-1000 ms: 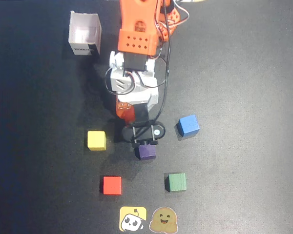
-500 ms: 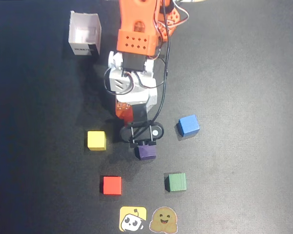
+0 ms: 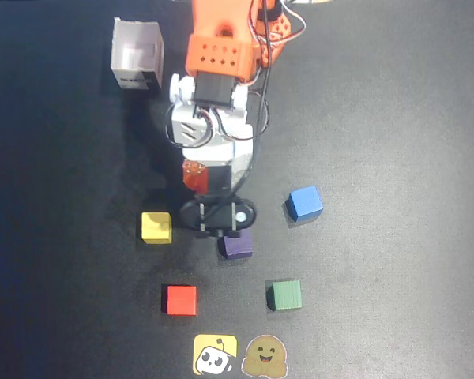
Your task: Put the orange cube on top of the purple cube.
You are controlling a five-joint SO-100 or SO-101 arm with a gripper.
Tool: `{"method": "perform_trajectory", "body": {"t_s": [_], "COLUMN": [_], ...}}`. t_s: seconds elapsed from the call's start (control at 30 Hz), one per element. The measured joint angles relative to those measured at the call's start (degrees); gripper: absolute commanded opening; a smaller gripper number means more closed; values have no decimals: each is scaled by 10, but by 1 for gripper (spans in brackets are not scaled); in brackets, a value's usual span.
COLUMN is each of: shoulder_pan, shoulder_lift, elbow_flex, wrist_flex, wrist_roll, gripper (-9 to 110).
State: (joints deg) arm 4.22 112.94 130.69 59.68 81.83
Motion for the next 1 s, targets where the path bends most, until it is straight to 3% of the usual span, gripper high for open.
{"method": "perform_trajectory", "body": {"t_s": [0.3,0.73,1.0], "shoulder_pan": [-41,-76,-81], "shoulder_lift": [3,-93,-156], "elbow_flex": [-39,-120,-177], "wrist_flex": [4,-7,-15], "wrist_roll": [72,73,23], "gripper": [4,4,4]}}
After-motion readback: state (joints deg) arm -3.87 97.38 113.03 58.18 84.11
